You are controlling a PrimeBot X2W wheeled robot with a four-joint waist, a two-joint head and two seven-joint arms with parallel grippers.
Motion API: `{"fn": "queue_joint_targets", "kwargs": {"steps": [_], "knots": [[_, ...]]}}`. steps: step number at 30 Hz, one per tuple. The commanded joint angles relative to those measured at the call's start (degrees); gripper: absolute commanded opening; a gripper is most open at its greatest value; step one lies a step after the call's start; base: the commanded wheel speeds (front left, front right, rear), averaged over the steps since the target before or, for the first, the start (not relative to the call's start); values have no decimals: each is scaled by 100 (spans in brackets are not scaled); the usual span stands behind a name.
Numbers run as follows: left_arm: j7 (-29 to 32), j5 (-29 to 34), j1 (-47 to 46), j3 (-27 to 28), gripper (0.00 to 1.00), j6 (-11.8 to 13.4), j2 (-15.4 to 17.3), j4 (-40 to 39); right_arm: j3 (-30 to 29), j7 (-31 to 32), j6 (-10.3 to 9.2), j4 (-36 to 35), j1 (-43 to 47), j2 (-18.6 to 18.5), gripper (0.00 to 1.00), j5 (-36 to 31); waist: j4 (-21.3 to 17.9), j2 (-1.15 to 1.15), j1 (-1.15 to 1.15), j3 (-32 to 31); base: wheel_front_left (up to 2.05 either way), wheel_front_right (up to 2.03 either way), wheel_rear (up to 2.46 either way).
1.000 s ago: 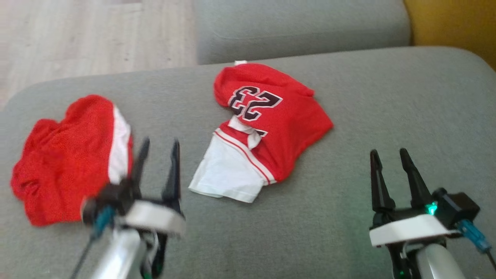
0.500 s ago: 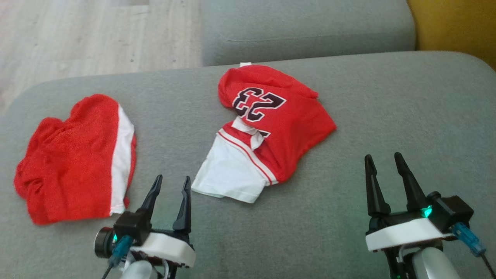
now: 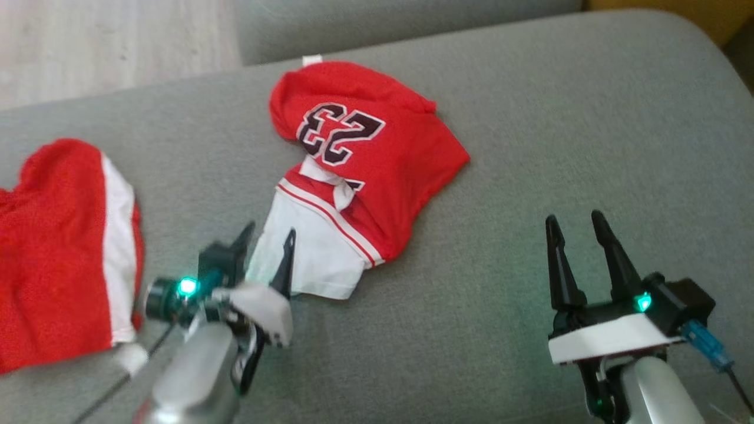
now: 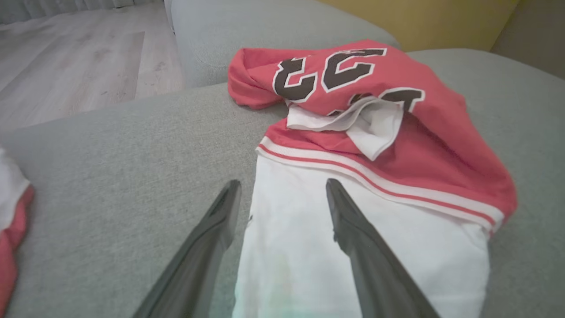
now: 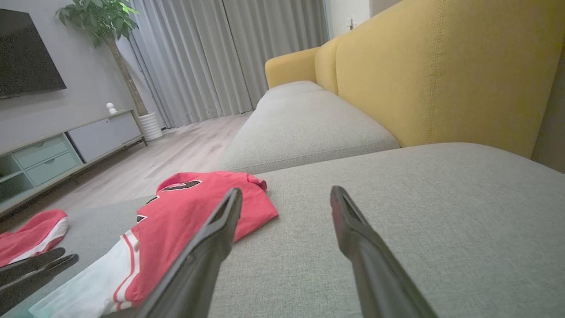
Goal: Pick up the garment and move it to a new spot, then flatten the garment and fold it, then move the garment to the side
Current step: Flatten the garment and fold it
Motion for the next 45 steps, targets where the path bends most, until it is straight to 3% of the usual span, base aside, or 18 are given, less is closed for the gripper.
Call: {"fn": "queue_joint_targets", "kwargs": {"steps": [1,7,17,18,20,30,37,45], "knots": [[57,60,-371,152,100,30,111,-43,144,-62,-4,-208,-206,-31,100,-23,-130,0,-1,166,0,0,0],[421,214,-1190,87,100,155,148,579,251,-62,-4,-237,-342,-31,100,108,-333,0,-1,437,0,0,0],[785,108,-1819,45,100,-22,95,1443,260,-62,-4,-246,-465,-31,100,287,-523,0,-1,626,0,0,0],[802,91,-1837,43,76,-41,90,1509,255,-62,-4,-245,-469,-31,100,294,-528,0,-1,627,0,0,0],[729,43,-1864,51,0,-112,73,1589,241,-62,-4,-240,-476,-31,100,304,-523,0,-1,617,0,0,0],[108,-131,-1811,186,0,-56,99,1830,151,-62,-4,-215,-423,-31,100,294,-284,0,-1,423,0,0,0],[-528,-322,-1480,395,0,123,179,1827,86,-62,-4,-165,-306,-31,100,251,12,0,-1,166,0,0,0],[-827,-508,-942,586,0,358,94,1599,76,-62,-4,-85,-175,-31,100,180,270,0,-1,-112,0,0,0]]}}
